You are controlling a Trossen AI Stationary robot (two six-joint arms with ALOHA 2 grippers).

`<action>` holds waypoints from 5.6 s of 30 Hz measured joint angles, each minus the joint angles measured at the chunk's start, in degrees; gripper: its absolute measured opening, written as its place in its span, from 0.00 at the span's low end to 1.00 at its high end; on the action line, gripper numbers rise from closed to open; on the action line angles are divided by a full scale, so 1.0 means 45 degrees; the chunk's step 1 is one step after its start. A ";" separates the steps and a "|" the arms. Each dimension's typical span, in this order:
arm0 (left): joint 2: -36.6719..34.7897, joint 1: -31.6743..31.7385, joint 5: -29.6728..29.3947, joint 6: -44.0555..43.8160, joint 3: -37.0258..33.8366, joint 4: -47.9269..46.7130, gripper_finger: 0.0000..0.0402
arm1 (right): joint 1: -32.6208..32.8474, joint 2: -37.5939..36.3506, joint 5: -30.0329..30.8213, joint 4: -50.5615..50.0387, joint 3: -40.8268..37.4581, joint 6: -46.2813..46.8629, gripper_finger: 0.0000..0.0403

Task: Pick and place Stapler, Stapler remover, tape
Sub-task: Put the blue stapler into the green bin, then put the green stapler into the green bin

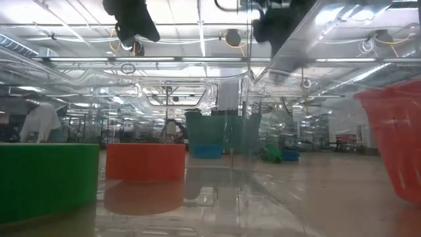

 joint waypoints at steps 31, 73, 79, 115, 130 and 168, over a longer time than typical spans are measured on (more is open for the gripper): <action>0.0000 0.0039 0.0005 0.0058 0.0000 0.0025 0.00 | 0.0003 0.0323 -0.0644 0.7059 -0.6173 0.2063 0.56; 0.0005 0.0037 0.0248 0.0185 0.0000 0.0008 0.00 | 0.0154 0.0892 -0.1843 0.8518 -0.5639 0.4458 0.16; 0.0005 0.0039 0.0248 0.0341 0.0000 0.0025 0.00 | -0.0366 0.0131 -0.1177 0.7161 -0.2840 0.3979 0.16; 0.0000 -0.0662 0.0013 -0.0432 -0.0161 0.0559 0.00 | -0.6456 0.5099 0.2927 0.1244 0.2384 0.2576 0.16; 0.0000 -0.0729 0.0019 -0.0782 -0.0588 0.0714 0.00 | -0.6495 0.5099 0.3103 0.1415 0.2380 0.2172 0.21; 0.0000 -0.0455 0.0025 -0.0907 -0.0588 0.2031 0.00 | -0.5154 0.0718 -0.1868 0.6861 0.2380 0.2439 0.40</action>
